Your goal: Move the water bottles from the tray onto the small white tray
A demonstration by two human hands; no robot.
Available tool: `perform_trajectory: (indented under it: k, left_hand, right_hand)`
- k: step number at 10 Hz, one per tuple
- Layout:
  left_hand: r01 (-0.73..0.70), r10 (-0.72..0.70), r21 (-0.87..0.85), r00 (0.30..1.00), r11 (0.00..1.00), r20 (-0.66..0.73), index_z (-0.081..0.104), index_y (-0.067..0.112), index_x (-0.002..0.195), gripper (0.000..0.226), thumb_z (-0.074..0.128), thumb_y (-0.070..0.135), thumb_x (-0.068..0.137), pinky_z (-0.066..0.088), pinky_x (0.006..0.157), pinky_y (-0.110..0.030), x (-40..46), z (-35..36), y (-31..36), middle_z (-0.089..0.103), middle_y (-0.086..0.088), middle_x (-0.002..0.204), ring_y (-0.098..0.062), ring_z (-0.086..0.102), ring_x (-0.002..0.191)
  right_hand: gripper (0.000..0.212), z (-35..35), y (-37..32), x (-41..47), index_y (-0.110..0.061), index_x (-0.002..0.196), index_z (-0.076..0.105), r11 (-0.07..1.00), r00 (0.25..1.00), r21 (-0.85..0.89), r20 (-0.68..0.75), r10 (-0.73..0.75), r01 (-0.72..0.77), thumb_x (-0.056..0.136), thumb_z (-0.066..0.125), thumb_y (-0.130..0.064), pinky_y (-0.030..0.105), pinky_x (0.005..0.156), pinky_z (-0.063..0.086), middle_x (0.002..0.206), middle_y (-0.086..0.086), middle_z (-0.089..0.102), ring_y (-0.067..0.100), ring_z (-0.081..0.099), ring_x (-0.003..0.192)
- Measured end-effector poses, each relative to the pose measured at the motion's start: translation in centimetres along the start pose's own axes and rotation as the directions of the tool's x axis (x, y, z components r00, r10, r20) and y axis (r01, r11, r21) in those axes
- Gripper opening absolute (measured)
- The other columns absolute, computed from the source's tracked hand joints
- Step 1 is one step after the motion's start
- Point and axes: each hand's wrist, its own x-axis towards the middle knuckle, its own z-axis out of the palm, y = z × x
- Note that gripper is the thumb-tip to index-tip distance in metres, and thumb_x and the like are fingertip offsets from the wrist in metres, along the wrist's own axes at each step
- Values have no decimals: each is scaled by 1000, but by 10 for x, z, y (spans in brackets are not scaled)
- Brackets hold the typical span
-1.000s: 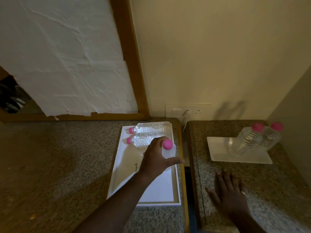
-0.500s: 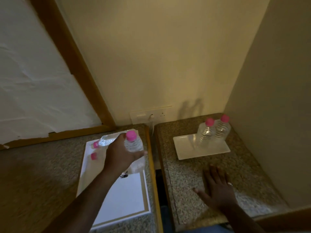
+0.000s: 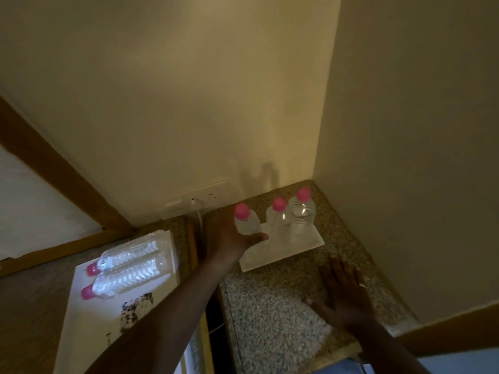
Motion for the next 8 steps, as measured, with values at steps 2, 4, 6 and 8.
perform_trajectory:
  k: [2, 4, 6, 8]
  left_hand:
    - [69, -69, -18, 997, 997, 27, 62, 7, 118, 73, 96, 26, 55, 51, 92, -52, 13, 20, -7, 66, -14, 117, -30, 61, 112]
    - [80, -80, 5, 996, 997, 32, 62, 16, 115, 74, 96, 35, 52, 49, 88, -39, 15, 33, -22, 63, -1, 116, -22, 58, 110]
    - [72, -73, 11, 995, 997, 63, 54, 31, 113, 75, 94, 43, 51, 49, 91, -40, 16, 37, -29, 59, 5, 116, -20, 56, 110]
    - [48, -46, -26, 996, 998, 70, 53, 27, 119, 86, 96, 44, 47, 49, 89, -39, 11, 32, -30, 60, 1, 124, -18, 56, 114]
  right_hand:
    - [103, 5, 5, 2, -30, 156, 3, 999, 1000, 32, -15, -12, 13, 77, 18, -96, 50, 113, -26, 163, 6, -17, 23, -35, 143]
    - [100, 5, 4, 2, -29, 155, 7, 999, 999, 35, -37, -24, 25, 80, 23, -93, 48, 112, -27, 164, 7, -11, 24, -29, 146]
    - [101, 3, 3, 2, -29, 155, 0, 1000, 998, 10, -51, -21, 22, 80, 21, -93, 52, 114, -24, 163, 8, -16, 25, -30, 145]
    - [100, 6, 3, 2, -28, 154, -3, 999, 998, 26, -61, -19, 21, 82, 22, -92, 56, 116, -17, 163, 8, -13, 28, -26, 147]
